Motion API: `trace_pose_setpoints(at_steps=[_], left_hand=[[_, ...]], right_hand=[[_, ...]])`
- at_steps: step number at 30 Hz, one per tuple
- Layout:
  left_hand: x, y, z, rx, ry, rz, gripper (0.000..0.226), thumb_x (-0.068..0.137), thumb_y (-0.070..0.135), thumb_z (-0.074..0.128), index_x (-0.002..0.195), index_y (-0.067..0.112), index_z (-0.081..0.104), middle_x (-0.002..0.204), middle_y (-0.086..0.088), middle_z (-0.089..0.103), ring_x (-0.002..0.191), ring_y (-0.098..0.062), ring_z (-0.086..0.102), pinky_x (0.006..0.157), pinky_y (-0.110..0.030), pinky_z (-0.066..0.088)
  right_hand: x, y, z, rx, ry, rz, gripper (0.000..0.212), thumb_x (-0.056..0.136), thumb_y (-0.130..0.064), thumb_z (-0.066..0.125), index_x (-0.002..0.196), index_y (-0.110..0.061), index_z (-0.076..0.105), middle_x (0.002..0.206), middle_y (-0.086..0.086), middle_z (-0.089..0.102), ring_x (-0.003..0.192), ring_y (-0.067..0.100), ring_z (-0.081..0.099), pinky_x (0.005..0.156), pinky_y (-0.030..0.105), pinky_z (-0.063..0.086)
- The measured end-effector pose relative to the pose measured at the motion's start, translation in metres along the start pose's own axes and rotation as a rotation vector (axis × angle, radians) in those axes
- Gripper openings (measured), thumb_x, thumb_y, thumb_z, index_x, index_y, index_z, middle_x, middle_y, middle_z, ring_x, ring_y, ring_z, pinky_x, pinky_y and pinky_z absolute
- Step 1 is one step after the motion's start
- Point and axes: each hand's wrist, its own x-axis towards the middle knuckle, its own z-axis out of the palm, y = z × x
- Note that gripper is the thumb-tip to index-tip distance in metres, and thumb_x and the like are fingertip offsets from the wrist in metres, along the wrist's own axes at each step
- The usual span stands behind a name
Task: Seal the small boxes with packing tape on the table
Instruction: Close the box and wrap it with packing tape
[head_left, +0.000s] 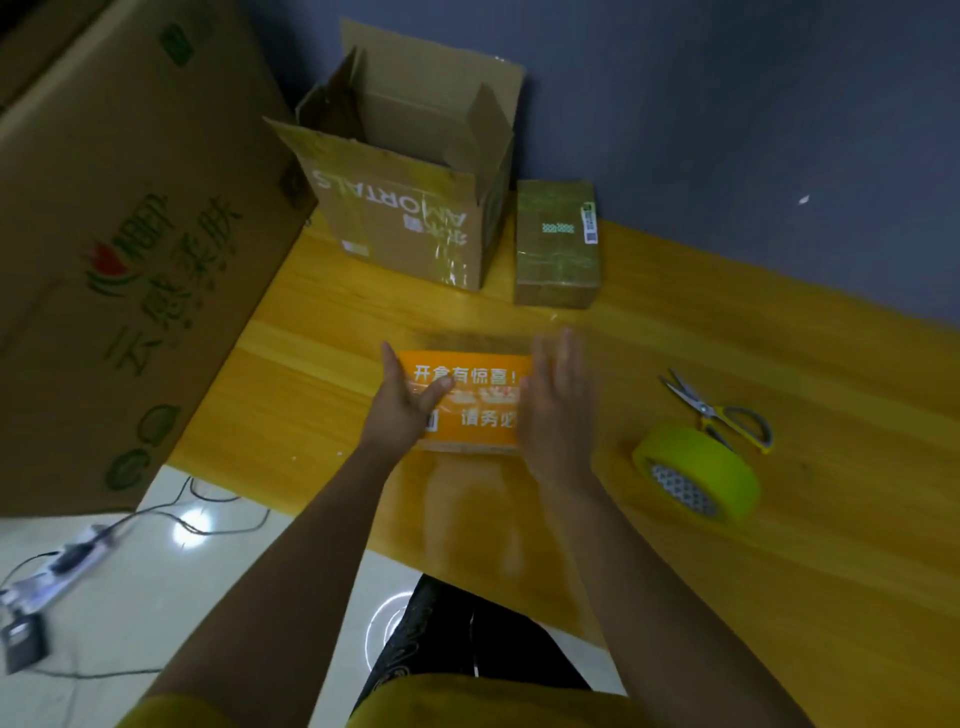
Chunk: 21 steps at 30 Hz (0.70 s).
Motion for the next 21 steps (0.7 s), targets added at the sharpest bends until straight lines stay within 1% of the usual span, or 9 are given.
trace_pose_setpoints(at_steps=[2,4,7,10,13,15,16,18,21], left_hand=[[0.002,0.001,0.001,0.010,0.027,-0.005,0.098,0.088,0.037,0.065,0.154,0.017,-0.005,0.141,-0.003,0.045,0.123,-0.022,0.052,0.097,-0.037,0.045],[0.004,-0.001,0.002,-0.024,0.048,-0.003,0.096,0.088,0.036,0.065,0.154,0.016,-0.002,0.145,-0.008,0.043,0.125,-0.024,0.051,0.098,-0.037,0.045],[0.003,0.000,0.003,-0.063,0.048,-0.030,0.093,0.090,0.035,0.064,0.154,0.018,-0.001,0.146,-0.009,0.042,0.124,-0.026,0.052,0.094,-0.036,0.047],[0.003,-0.001,0.003,-0.044,0.057,-0.013,0.091,0.090,0.034,0.063,0.154,0.017,0.000,0.148,-0.010,0.041,0.128,-0.026,0.049,0.093,-0.031,0.044],[0.005,-0.002,0.002,-0.041,0.042,-0.033,0.091,0.090,0.034,0.065,0.154,0.016,0.003,0.146,-0.009,0.042,0.130,-0.025,0.046,0.098,-0.032,0.041],[0.007,-0.005,0.001,-0.064,0.041,-0.026,0.095,0.086,0.038,0.069,0.154,0.018,0.006,0.145,-0.008,0.044,0.130,-0.026,0.047,0.105,-0.042,0.041],[0.007,-0.005,0.000,-0.077,0.039,-0.023,0.096,0.085,0.040,0.070,0.154,0.019,0.008,0.144,-0.008,0.045,0.129,-0.026,0.047,0.105,-0.045,0.041],[0.010,-0.005,-0.001,-0.077,0.031,-0.036,0.093,0.085,0.039,0.070,0.154,0.021,0.011,0.145,-0.007,0.044,0.129,-0.025,0.047,0.105,-0.045,0.042],[0.011,-0.005,-0.001,-0.106,0.005,-0.039,0.088,0.087,0.034,0.068,0.154,0.021,0.012,0.146,-0.008,0.043,0.128,-0.025,0.047,0.098,-0.034,0.043]], right_hand=[[-0.002,-0.021,0.005,-0.072,-0.201,-0.203,0.066,0.095,-0.043,0.010,0.153,-0.012,0.021,0.161,0.010,0.016,0.149,0.028,0.009,0.117,0.050,-0.001],[-0.009,-0.018,0.010,-0.227,-0.250,-0.310,0.071,0.093,-0.049,0.000,0.154,-0.016,0.016,0.162,0.003,0.012,0.149,0.025,0.006,0.118,0.050,-0.004],[-0.011,0.018,-0.004,-0.232,-0.273,-0.265,0.067,0.096,-0.051,-0.001,0.155,-0.020,0.002,0.162,-0.004,-0.004,0.148,0.014,-0.010,0.117,0.040,-0.009],[-0.019,0.037,-0.016,0.084,-0.308,-0.077,0.061,0.104,-0.044,0.020,0.154,-0.016,-0.003,0.154,-0.012,-0.016,0.140,0.003,-0.020,0.116,0.025,-0.005],[-0.028,0.020,-0.005,0.614,-0.088,0.206,0.060,0.103,-0.026,0.043,0.153,-0.016,0.013,0.155,-0.012,0.009,0.145,0.009,0.011,0.115,0.024,0.019],[-0.025,0.015,0.002,0.828,0.038,0.434,0.059,0.099,-0.018,0.052,0.152,-0.017,0.024,0.145,-0.002,0.044,0.131,0.018,0.045,0.106,0.034,0.041],[-0.021,0.018,0.005,0.913,0.056,0.515,0.058,0.098,-0.017,0.055,0.151,-0.017,0.029,0.137,0.001,0.053,0.123,0.019,0.053,0.101,0.038,0.046],[-0.014,0.030,0.011,1.063,0.025,0.625,0.050,0.099,-0.018,0.054,0.147,-0.018,0.040,0.135,0.007,0.057,0.118,0.024,0.058,0.097,0.044,0.049],[-0.012,0.034,0.015,1.254,-0.031,0.695,0.047,0.100,-0.023,0.051,0.145,-0.016,0.042,0.136,0.013,0.055,0.118,0.031,0.058,0.094,0.049,0.051]])
